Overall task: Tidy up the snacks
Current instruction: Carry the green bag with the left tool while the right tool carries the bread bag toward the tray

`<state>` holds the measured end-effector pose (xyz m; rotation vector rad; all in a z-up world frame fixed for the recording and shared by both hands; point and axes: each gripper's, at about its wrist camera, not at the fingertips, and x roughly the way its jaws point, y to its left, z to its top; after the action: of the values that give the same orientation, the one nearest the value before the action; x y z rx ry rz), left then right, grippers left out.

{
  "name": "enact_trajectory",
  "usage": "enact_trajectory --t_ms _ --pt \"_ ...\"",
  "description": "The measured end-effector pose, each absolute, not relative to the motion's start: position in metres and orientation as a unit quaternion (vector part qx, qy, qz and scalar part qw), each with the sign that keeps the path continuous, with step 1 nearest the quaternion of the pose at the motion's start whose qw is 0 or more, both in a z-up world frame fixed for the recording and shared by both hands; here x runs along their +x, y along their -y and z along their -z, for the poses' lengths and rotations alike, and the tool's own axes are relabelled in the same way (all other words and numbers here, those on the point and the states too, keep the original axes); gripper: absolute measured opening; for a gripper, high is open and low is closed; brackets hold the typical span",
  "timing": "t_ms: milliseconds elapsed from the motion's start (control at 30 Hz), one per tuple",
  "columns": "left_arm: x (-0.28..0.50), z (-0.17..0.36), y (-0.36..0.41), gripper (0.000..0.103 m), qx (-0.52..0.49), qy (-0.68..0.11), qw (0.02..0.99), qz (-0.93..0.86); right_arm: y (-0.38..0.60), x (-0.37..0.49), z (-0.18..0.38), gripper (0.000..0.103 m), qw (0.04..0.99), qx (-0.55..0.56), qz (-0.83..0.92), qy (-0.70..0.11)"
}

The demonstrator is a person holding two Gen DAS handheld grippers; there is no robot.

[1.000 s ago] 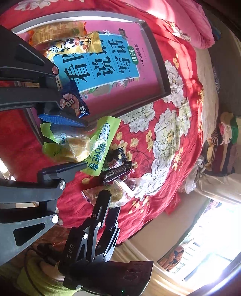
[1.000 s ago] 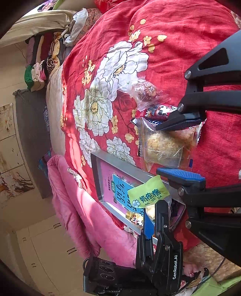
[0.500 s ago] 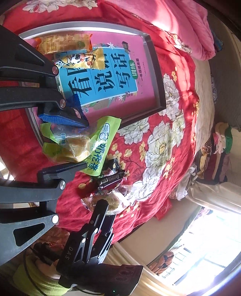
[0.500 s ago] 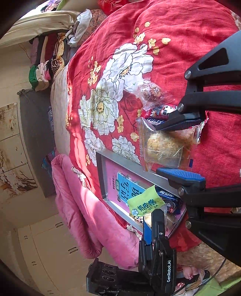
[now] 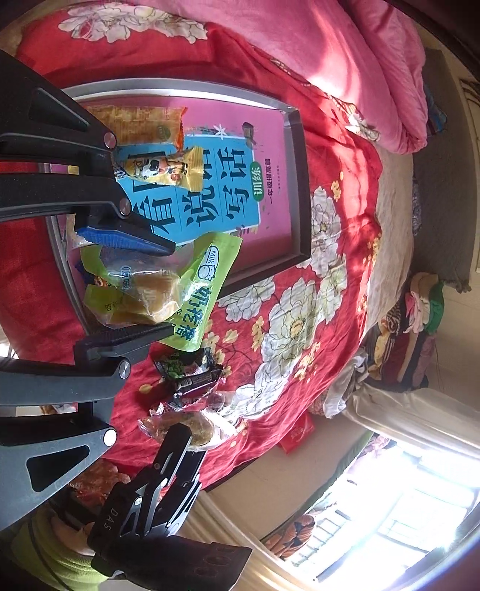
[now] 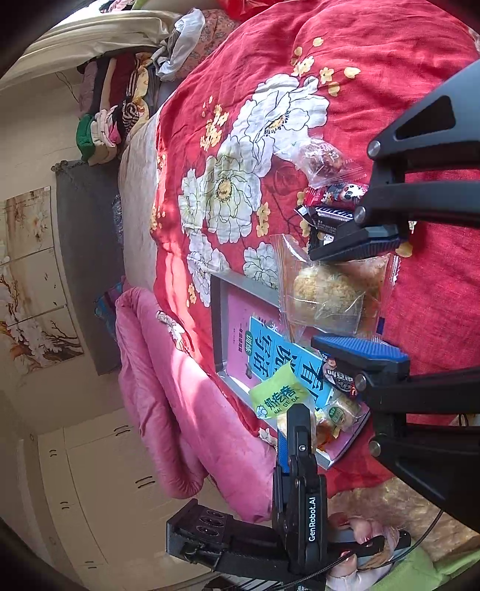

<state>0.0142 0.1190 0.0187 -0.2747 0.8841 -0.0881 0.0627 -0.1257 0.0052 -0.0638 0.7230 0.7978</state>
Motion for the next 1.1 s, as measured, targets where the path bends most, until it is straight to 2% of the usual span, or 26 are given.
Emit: enact_trajectory --t_ms 1100 --pt "-0.037 -0.040 -0.217 0.038 -0.197 -0.365 0.908 -0.066 0.083 0.042 -0.022 0.040 0.847 -0.045 -0.419 -0.324"
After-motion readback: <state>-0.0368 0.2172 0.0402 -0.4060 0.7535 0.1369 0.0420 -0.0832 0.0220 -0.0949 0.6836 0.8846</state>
